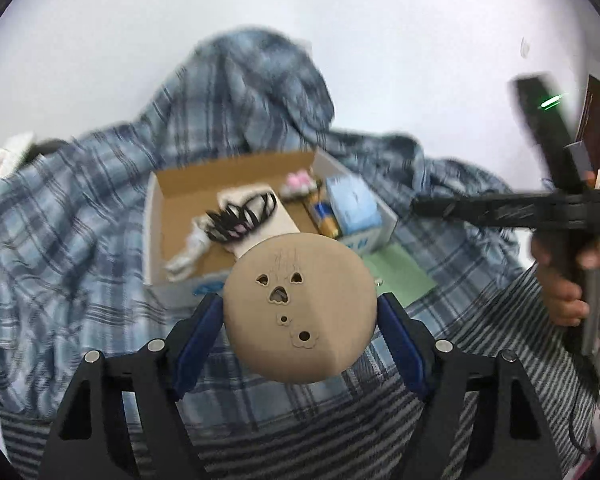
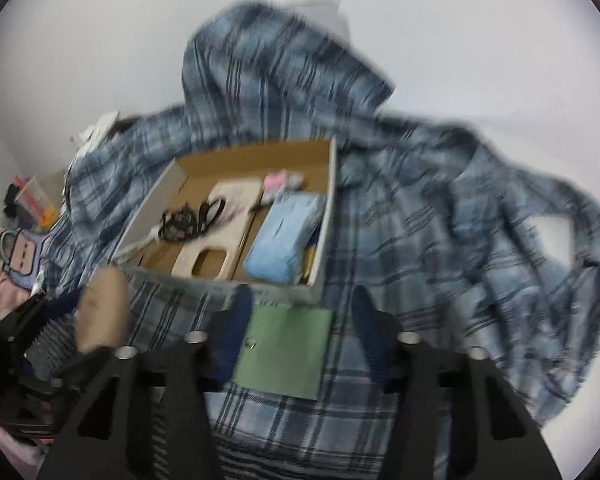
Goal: Organize soft objects
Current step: 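Lower the right tool and grasp the green envelope, then carry the envelope with the right tool while the left tool carries the pad over the box, then open both tools to drop the pad and envelope into the box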
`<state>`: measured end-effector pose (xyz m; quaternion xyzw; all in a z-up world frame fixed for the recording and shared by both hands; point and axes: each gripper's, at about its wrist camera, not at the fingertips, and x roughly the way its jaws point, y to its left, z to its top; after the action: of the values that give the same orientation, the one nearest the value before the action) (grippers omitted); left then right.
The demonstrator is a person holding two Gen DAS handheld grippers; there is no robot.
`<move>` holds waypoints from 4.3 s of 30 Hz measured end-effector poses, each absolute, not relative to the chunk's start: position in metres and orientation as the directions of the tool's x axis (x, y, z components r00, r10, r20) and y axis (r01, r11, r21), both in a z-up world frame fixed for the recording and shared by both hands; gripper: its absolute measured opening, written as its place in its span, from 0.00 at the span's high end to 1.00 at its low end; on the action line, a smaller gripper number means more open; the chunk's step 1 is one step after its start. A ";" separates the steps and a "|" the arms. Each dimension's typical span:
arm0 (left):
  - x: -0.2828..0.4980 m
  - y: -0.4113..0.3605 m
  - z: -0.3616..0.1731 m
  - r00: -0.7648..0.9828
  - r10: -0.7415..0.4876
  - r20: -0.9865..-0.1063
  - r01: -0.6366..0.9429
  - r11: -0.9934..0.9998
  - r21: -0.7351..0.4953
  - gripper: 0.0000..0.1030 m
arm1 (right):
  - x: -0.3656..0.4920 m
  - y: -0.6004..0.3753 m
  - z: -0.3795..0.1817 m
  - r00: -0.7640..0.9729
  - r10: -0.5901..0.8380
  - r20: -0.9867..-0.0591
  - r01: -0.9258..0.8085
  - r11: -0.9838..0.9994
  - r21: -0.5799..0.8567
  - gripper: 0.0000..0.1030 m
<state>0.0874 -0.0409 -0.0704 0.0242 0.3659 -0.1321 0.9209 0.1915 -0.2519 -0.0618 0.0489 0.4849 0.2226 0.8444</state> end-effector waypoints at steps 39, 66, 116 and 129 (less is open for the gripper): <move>0.064 -0.017 -0.061 0.757 -0.310 -0.574 0.292 0.948 -0.128 0.22 | 0.145 -0.220 -0.086 0.217 0.429 -0.877 -0.647 0.736 0.200 0.27; 0.063 -0.019 -0.061 0.762 -0.292 -0.578 0.288 0.952 -0.102 0.22 | 0.128 -0.212 -0.083 0.316 0.385 -0.867 -0.656 0.749 0.093 0.32; 0.187 0.014 -0.047 0.830 -0.088 -0.551 0.063 0.996 -0.065 0.15 | 0.225 -0.197 -0.055 0.646 0.325 -0.691 -0.278 0.943 0.184 0.24; 0.115 0.003 0.017 0.933 -0.029 -0.357 0.032 0.999 0.003 0.15 | 0.170 -0.213 0.013 0.754 0.341 -0.562 -0.305 0.939 0.160 0.18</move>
<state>0.1147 0.0027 0.0166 0.0045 0.1817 -0.0154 0.9832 0.1703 -0.2134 0.0128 0.0294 0.3055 0.1726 0.9360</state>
